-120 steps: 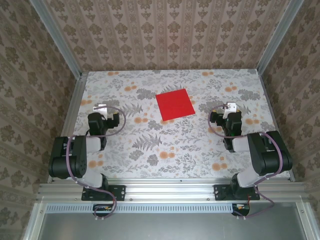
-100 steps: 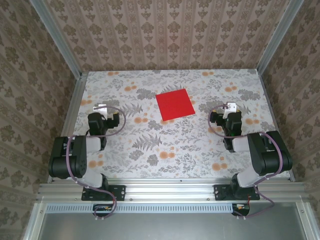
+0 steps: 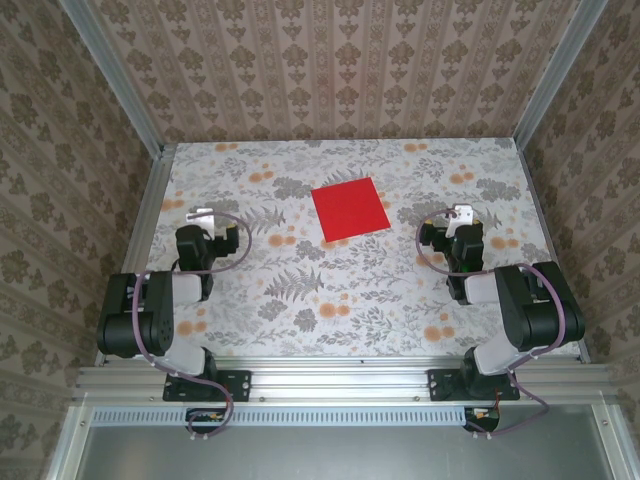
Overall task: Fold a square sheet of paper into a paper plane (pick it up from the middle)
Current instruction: Move the square sheet of paper to the center of the table.
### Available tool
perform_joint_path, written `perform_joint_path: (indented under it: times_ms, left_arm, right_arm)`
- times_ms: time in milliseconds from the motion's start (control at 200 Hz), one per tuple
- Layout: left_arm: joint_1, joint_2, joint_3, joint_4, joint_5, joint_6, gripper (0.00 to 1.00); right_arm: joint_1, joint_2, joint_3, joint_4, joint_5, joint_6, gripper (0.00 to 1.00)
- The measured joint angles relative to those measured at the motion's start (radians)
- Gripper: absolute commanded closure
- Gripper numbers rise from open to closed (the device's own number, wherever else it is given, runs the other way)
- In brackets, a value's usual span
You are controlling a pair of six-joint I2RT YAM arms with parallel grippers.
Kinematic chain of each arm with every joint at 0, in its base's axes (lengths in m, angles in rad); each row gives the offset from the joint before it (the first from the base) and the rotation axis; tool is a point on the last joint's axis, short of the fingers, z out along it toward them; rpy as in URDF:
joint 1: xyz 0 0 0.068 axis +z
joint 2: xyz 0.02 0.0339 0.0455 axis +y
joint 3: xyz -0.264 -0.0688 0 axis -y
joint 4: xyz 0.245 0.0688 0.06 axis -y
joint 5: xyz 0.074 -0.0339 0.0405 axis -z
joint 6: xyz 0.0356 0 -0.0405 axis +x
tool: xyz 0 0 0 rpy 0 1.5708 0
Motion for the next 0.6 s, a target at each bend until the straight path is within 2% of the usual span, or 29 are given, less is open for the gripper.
perform_joint_path:
  times_ms: [435, 600]
  left_arm:
    - [0.000, 0.000, 0.002, -0.005, -0.005, 0.000, 0.00]
    - [0.001, -0.032, 0.066, -0.146, -0.069, -0.008, 0.00]
  right_arm:
    - [0.000, -0.001, 0.000, 0.000, 0.005, 0.001, 0.00]
    - [0.017, -0.088, 0.002, -0.074, 0.039, 0.002, 0.00]
